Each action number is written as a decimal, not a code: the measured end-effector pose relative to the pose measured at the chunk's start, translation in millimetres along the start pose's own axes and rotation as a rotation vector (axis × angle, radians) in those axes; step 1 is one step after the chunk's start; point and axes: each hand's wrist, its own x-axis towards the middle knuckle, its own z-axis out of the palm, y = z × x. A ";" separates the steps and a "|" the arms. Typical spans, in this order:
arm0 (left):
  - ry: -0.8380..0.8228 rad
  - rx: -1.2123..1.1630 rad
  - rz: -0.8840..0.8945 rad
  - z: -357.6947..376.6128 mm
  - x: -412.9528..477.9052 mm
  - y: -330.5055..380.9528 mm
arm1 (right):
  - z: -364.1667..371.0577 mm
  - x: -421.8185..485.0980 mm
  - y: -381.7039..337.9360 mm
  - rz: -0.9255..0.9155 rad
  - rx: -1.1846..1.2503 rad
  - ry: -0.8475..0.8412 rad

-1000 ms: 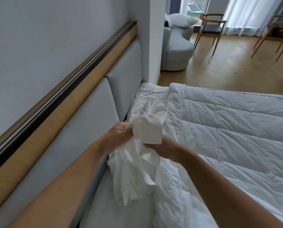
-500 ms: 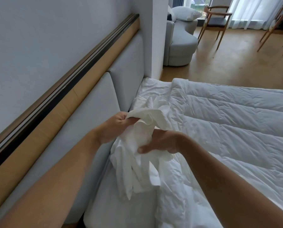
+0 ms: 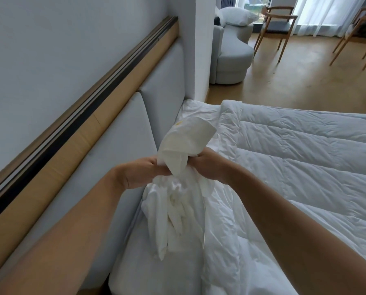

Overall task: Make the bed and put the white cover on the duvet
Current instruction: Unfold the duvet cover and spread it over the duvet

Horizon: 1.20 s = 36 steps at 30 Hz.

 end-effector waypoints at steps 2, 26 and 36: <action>0.061 -0.019 0.043 1.2 -1.9 6.0 | -0.5 -0.5 -0.7 -0.020 0.052 0.009; -0.015 0.357 -0.141 -38.8 -17.1 35.5 | 5.4 29.0 -4.1 -0.084 0.093 0.175; 0.502 0.443 0.102 15.0 45.0 33.1 | 18.1 21.8 27.9 0.110 0.395 -0.110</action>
